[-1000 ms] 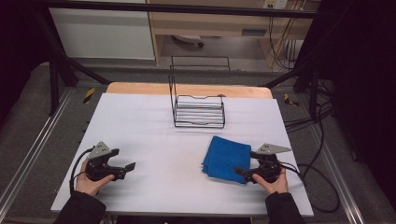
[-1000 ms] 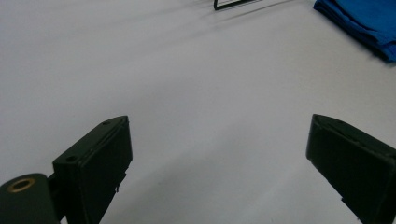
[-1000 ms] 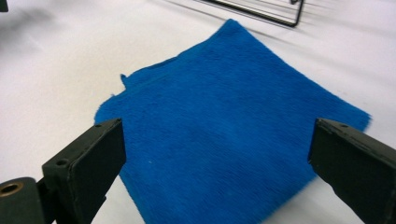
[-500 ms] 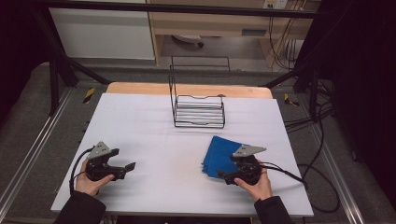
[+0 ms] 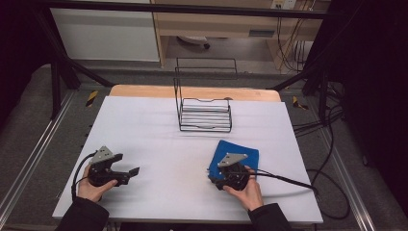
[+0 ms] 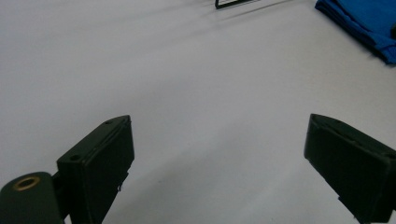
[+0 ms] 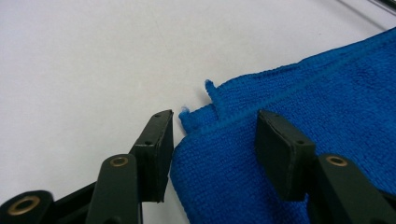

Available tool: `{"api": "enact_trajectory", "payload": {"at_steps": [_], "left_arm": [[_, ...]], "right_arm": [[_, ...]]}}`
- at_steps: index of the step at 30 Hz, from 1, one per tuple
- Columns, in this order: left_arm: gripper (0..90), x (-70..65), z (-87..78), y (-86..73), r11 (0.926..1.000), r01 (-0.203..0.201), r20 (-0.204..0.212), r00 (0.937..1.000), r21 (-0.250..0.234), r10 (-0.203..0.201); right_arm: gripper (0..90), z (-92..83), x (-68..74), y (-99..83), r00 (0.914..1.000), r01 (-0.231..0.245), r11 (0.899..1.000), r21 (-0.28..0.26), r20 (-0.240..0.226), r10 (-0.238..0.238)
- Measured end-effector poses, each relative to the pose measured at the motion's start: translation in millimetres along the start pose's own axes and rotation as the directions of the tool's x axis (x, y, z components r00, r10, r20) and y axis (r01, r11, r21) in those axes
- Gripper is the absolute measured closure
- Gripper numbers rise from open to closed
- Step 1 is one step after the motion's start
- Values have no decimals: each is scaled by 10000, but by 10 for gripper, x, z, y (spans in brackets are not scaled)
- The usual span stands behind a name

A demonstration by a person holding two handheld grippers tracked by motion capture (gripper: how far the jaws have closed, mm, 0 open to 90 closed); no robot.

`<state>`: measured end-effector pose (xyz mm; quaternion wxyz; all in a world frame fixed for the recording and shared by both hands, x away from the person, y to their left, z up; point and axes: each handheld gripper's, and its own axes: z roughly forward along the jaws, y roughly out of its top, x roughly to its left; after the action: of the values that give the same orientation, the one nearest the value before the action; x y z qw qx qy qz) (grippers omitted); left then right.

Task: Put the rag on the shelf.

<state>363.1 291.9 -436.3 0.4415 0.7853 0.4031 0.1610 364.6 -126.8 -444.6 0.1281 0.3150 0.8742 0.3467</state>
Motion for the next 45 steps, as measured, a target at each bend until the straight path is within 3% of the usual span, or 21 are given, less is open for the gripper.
{"api": "enact_trajectory", "payload": {"at_steps": [6, 12, 14, 17, 23, 27, 31, 34, 37, 38, 45], "left_arm": [[85, -2, -3, 1, 10000, 15, 29, 10000, -4, -15], [87, 0, -5, -3, 10000, 32, 10, 10000, 7, -32], [88, 0, -5, -1, 10000, 22, 5, 10000, 1, -22], [89, 4, -2, -3, 10000, 54, -4, 10000, 18, -54], [92, 5, -2, -2, 10000, 55, 2, 10000, 21, -55], [94, 8, -8, 0, 10000, 82, -22, 10000, -14, -82], [94, 9, -7, 1, 10000, 71, -45, 10000, -5, -71], [94, 8, -7, 2, 10000, 72, -66, 10000, -5, -72], [94, 7, -10, 2, 10000, 60, -80, 9999, -12, -60], [93, 6, -12, 3, 10000, 69, -88, 9999, -26, -69], [90, 10, -14, 3, 10000, 90, -103, 9999, -26, -90]], "right_arm": [[535, 63, 15, 11, 9982, 271, 9996, 13, 540, -271], [652, 66, -8, 15, 9953, 513, 9986, 86, 821, -519], [737, 63, -22, 17, 9935, 608, 9981, 132, 961, -618], [779, 62, -48, 31, 9938, 517, 9984, 230, 978, -537], [819, 47, -121, 54, 9983, 81, 9997, 227, 577, -94], [829, -25, -148, 99, 9988, -319, 9994, -114, 375, 323], [829, -87, -120, 143, 9979, -641, 9959, -635, -126, 635], [829, -99, -70, 192, 9954, -784, 9920, -985, -628, 725], [829, -86, -18, 236, 9945, -751, 9915, -1067, -801, 668], [829, -56, 38, 278, 9922, -743, 9903, -1170, -1083, 616], [828, 44, 196, 367, 9893, -491, 9926, -1110, -1421, 330]]}}
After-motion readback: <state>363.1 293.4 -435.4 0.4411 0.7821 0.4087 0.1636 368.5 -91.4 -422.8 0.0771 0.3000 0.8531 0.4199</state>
